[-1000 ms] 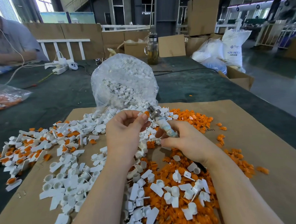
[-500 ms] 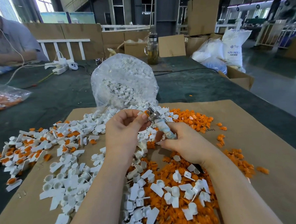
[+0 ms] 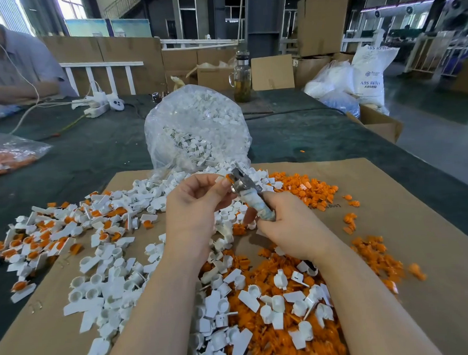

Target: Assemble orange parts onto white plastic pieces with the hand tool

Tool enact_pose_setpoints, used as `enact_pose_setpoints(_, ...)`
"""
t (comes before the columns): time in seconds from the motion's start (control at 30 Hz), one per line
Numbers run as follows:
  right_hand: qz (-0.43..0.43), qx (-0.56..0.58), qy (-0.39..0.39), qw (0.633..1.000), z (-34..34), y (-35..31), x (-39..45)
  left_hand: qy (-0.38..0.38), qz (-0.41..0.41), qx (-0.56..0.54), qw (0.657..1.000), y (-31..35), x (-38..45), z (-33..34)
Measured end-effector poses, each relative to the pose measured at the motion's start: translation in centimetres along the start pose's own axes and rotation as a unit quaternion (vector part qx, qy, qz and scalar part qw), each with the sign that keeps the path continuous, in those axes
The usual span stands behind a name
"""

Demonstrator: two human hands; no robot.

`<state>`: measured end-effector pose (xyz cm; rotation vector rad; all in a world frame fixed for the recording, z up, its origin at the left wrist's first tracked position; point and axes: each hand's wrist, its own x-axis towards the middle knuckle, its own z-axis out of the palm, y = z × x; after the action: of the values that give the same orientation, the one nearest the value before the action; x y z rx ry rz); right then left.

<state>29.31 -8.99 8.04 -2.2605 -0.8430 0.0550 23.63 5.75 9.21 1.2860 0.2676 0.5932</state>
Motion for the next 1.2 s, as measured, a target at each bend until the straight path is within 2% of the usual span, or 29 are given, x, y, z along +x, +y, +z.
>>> enact_pose_setpoints(0.07, 0.000, -0.055, 0.018, 0.998, 0.0, 0.3, 0.1, 0.028, -0.030, -0.054, 0.998, 0.2, 0.2, -0.4)
enact_pose_setpoints(0.13, 0.010, -0.126, 0.024, 0.992, 0.0, 0.6, 0.1, 0.090, -0.073, -0.148, 0.982, 0.5, 0.6, -1.3)
enact_pose_setpoints(0.3, 0.049, -0.236, 0.016, 0.970, 0.0, 1.4, 0.1, 0.255, -0.139, -0.378, 0.879, 1.4, 1.9, -4.4)
enact_pose_setpoints(0.4, 0.059, -0.243, 0.007, 0.968, 0.1, 1.6, 0.1, 0.301, -0.132, -0.445, 0.833, 1.4, 2.6, -5.7)
enact_pose_setpoints(0.53, 0.063, -0.250, -0.002, 0.966, 0.2, 1.6, 0.1, 0.312, -0.112, -0.478, 0.813, 1.2, 3.0, -6.5)
enact_pose_setpoints(0.7, 0.065, -0.266, -0.009, 0.962, 0.4, 1.7, 0.2, 0.275, -0.101, -0.470, 0.833, 1.3, 2.7, -6.3)
enact_pose_setpoints(0.93, 0.071, -0.272, -0.006, 0.960, 0.7, 1.9, 0.2, 0.176, -0.055, -0.364, 0.913, 2.3, 2.0, -4.9)
enact_pose_setpoints(1.2, 0.081, -0.278, -0.016, 0.957, 0.3, 1.7, 0.2, 0.073, 0.032, -0.211, 0.974, 4.0, 1.0, -2.7)
